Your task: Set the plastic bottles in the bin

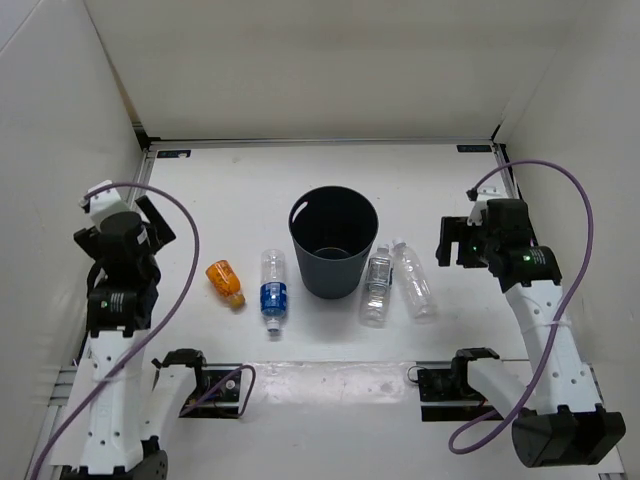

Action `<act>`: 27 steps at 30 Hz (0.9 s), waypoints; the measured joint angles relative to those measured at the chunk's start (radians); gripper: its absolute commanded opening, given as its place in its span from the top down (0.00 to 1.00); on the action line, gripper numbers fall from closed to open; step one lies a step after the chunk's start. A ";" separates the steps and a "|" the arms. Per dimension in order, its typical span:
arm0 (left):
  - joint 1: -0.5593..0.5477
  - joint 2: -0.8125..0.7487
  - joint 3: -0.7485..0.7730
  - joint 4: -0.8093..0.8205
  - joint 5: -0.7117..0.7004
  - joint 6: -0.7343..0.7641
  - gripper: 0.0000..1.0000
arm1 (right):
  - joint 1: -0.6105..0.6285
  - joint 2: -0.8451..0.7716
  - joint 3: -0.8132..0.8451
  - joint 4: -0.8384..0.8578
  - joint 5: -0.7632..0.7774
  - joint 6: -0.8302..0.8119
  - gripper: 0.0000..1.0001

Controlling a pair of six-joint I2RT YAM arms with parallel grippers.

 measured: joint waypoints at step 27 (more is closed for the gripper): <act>-0.003 0.103 -0.401 -0.001 0.362 -0.192 0.00 | -0.452 -0.012 -0.060 -0.047 -0.460 0.066 0.10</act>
